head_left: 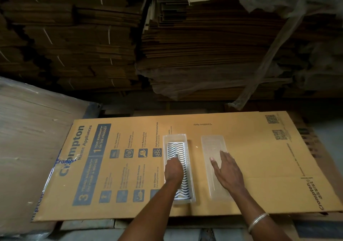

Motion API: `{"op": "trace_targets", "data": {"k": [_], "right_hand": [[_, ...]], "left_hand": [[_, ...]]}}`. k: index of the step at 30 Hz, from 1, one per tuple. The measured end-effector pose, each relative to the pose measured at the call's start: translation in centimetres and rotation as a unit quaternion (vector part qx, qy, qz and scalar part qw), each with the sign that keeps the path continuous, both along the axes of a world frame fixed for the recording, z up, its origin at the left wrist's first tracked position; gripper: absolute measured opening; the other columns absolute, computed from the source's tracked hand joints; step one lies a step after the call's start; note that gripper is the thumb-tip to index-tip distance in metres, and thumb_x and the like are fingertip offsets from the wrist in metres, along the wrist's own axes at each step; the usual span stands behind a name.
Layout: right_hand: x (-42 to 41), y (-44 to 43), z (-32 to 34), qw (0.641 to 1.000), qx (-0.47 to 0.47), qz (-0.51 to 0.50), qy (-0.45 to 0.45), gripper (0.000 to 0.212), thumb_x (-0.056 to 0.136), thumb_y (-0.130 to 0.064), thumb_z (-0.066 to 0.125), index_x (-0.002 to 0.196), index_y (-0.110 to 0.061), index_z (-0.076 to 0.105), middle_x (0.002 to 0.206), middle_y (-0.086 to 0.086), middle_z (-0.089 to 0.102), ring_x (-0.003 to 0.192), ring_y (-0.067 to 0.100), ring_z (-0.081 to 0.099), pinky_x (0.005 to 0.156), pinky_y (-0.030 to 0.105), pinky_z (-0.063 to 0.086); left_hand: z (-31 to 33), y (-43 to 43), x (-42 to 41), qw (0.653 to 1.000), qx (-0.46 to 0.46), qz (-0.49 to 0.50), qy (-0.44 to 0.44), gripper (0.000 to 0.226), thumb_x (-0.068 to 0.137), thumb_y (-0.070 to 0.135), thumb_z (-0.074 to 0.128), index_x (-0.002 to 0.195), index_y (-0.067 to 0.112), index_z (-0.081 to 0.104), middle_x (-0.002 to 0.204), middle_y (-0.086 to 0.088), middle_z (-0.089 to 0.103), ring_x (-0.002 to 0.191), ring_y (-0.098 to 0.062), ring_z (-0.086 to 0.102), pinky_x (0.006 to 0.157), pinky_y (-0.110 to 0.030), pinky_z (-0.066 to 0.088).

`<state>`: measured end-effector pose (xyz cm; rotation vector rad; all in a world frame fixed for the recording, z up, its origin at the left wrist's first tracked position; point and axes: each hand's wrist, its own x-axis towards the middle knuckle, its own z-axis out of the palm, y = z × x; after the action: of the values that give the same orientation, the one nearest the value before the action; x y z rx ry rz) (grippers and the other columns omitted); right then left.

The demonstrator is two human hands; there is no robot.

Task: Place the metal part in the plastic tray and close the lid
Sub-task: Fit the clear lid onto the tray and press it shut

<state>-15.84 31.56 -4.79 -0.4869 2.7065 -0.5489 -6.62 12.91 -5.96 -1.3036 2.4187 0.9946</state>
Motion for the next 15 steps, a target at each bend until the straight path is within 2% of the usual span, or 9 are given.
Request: {"op": "trace_targets", "data": {"k": [3,7,10,15], "right_hand": [[0.2,0.3,-0.8,0.999,0.023,-0.008,-0.034,0.075,0.101,-0.060,0.032,0.158,-0.012,0.027,0.164,0.011,0.032,0.153,0.024,0.024,0.124,0.038,0.022],[0.4,0.4,-1.4,0.997,0.057,0.001,-0.050,0.073,0.101,-0.054,0.042,0.158,-0.011,0.025,0.164,0.011,0.031,0.153,0.025,0.024,0.123,0.039,0.025],[0.6,0.2,-1.7,0.995,0.072,0.009,-0.061,0.074,0.099,-0.051,0.050,0.157,-0.011,0.028,0.164,0.013,0.029,0.154,0.027,0.020,0.124,0.039,0.024],[0.9,-0.3,-1.8,0.993,0.094,0.010,-0.070,0.078,0.095,-0.054,0.056,0.156,-0.012,0.032,0.165,0.015,0.023,0.153,0.029,0.017,0.123,0.039,0.024]], "left_hand": [[0.4,0.4,-0.2,0.995,0.073,0.061,0.038,0.037,0.107,0.010,0.032,0.137,-0.005,0.050,0.137,-0.023,0.056,0.124,-0.037,0.058,0.095,-0.036,0.048],[0.1,0.7,-0.4,0.983,0.122,0.119,0.062,0.045,0.109,0.017,0.024,0.145,-0.004,0.042,0.143,-0.024,0.052,0.129,-0.040,0.054,0.094,-0.038,0.046],[0.1,0.6,-0.4,0.983,0.118,0.122,0.066,0.044,0.109,0.016,0.025,0.142,-0.004,0.044,0.140,-0.025,0.054,0.126,-0.040,0.056,0.090,-0.037,0.046],[0.2,0.0,-0.5,0.987,0.102,0.099,0.070,0.041,0.109,0.016,0.027,0.141,-0.003,0.044,0.139,-0.024,0.054,0.125,-0.040,0.056,0.097,-0.042,0.048]]}}
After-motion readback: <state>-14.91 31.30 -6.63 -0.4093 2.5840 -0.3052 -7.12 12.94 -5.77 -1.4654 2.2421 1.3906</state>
